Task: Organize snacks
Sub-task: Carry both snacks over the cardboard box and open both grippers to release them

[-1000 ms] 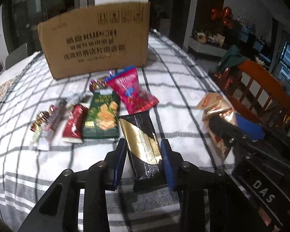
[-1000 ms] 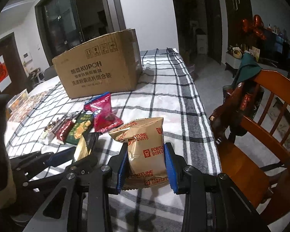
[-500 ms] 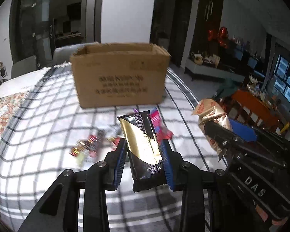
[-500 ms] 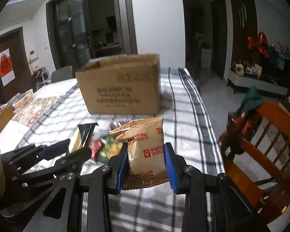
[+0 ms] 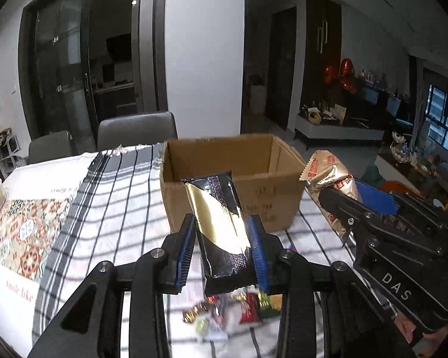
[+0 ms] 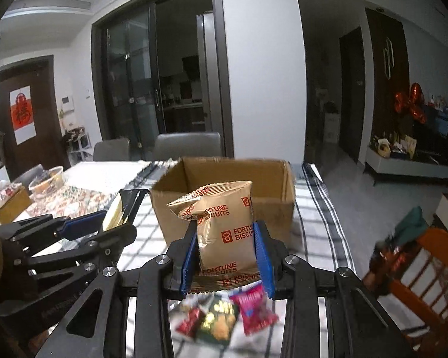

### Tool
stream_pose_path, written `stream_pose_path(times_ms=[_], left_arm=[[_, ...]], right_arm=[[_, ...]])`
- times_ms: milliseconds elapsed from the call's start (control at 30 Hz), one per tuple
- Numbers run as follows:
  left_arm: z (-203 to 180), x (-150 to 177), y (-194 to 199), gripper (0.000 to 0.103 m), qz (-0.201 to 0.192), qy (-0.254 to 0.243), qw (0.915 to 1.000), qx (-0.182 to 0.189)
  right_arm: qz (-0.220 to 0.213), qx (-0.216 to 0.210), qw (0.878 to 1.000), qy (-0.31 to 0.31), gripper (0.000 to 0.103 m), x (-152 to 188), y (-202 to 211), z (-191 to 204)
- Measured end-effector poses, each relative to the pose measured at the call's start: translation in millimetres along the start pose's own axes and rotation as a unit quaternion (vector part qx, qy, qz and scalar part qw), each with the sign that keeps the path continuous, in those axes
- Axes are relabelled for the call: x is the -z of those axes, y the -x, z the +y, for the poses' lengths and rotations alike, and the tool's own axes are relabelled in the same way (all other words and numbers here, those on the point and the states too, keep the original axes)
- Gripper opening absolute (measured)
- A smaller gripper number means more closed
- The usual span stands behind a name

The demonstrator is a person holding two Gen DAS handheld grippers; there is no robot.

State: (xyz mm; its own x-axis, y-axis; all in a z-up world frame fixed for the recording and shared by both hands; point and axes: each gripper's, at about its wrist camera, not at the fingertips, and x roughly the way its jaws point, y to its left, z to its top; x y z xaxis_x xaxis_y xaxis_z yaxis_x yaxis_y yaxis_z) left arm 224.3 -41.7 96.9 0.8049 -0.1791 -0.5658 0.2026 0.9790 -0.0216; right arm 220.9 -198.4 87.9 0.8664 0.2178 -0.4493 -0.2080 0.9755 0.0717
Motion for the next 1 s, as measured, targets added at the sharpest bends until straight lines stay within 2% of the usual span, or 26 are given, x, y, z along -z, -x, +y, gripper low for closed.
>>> stream_pose_path(times_ms=[267, 433, 567, 733, 767, 800, 833, 867, 1000], left_arm=[[16.7, -41.5, -26.4, 0.035, 0.005, -0.003, 0.9999, 0.016], [19.3, -66.1, -53.2, 0.035, 0.018, 0.001, 0.9990, 0.042], [19.3, -76.4, -76.2, 0.035, 0.026, -0.008, 0.9985, 0.048], [29.2, -86.2, -109.8, 0.036, 0.046, 0.006, 0.9975, 0.052], [30.7, -87.4, -112.9, 0.037, 0.046, 0.006, 0.9977, 0.051], [33.0, -87.6, -115.5, 0.046, 0.044, 0.007, 0.9979, 0.047], [35.5, -88.9, -117.8, 0.051, 0.042, 0.007, 0.9983, 0.040], [37.2, -88.3, -117.3, 0.061, 0.040, 0.005, 0.9987, 0.031], [36.8, -79.3, -103.9, 0.068, 0.022, -0.017, 0.9995, 0.017]], right_arm=[[0.015, -0.013, 1.000, 0.009, 0.037, -33.0, -44.2, -7.5], [0.037, -0.022, 0.999, -0.006, 0.037, -45.5, -80.4, -24.1], [0.052, -0.026, 0.998, -0.006, 0.037, -52.8, -107.7, -30.7], [0.071, -0.032, 0.997, -0.017, 0.039, -60.1, -138.9, -35.3], [0.075, -0.031, 0.997, -0.018, 0.045, -60.8, -144.2, -35.6], [0.078, -0.025, 0.996, -0.019, 0.053, -60.5, -147.8, -35.4], [0.078, -0.015, 0.997, -0.018, 0.055, -59.4, -149.2, -35.1], [0.074, -0.007, 0.997, -0.017, 0.056, -58.6, -149.0, -35.7], [0.073, 0.010, 0.997, -0.016, 0.059, -49.8, -142.4, -36.9]])
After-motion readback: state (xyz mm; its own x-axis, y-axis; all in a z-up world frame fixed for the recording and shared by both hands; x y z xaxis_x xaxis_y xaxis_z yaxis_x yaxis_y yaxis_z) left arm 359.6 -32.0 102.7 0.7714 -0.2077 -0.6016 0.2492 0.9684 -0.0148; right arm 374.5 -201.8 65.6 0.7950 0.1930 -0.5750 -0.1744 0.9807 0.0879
